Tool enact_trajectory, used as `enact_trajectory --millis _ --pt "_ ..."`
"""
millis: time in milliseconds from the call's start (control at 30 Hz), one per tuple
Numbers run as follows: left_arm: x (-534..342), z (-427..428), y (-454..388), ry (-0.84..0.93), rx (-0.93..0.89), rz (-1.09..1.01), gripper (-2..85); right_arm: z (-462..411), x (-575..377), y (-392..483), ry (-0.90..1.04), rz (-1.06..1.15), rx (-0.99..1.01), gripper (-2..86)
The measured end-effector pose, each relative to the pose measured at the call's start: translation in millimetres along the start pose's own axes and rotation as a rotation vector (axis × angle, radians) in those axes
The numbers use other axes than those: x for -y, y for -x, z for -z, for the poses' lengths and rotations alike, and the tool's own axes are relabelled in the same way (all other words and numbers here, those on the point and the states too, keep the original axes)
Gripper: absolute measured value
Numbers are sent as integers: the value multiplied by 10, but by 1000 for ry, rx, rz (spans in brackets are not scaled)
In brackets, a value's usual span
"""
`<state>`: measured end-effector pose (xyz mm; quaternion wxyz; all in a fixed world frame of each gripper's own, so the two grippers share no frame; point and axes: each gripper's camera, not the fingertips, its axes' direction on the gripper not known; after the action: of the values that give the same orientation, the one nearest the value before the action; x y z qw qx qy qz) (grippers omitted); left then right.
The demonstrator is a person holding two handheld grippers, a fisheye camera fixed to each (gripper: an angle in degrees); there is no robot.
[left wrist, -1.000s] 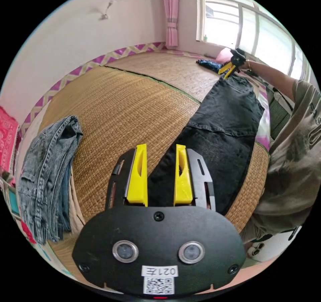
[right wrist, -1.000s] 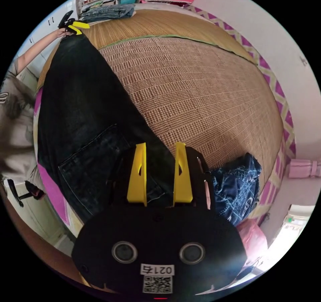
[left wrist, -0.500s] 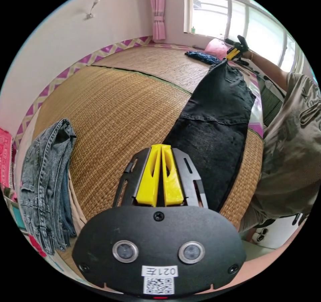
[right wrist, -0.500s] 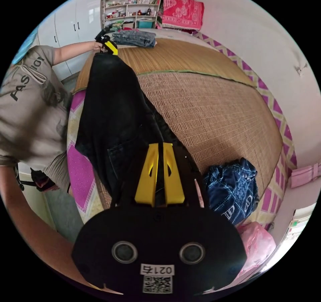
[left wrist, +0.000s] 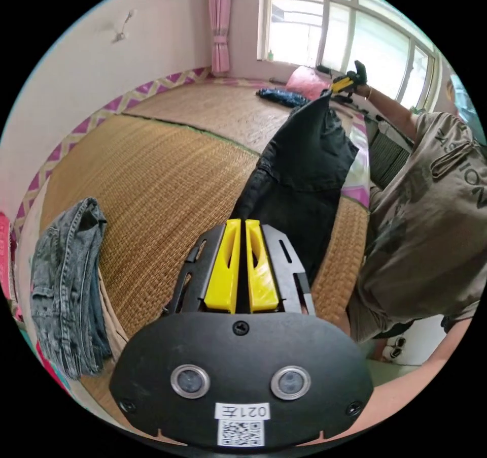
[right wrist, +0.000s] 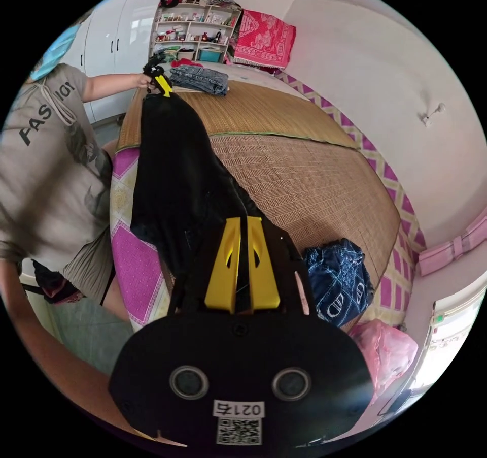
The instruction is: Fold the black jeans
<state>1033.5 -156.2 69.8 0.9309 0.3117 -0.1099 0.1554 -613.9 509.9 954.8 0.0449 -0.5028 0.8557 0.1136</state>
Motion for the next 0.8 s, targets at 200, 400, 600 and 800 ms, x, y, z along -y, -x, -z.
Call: enact_trajectory --millis 200,400,600,800 --pt "-475 625 -589 -176 119 -22 -8 246 -655 123 -116 -103 -25 6" --pt "-990 820 -1062 -205 139 -60 -8 315 -1311 379 -172 -151 76 7" --pt "-1469 625 -1045 -206 37 46 -8 -160 -1691 227 -34 -281 384 60" --pt "-1753 411 -950 -209 7 100 -10 -522 -642 -174 -62 -249 127 125"
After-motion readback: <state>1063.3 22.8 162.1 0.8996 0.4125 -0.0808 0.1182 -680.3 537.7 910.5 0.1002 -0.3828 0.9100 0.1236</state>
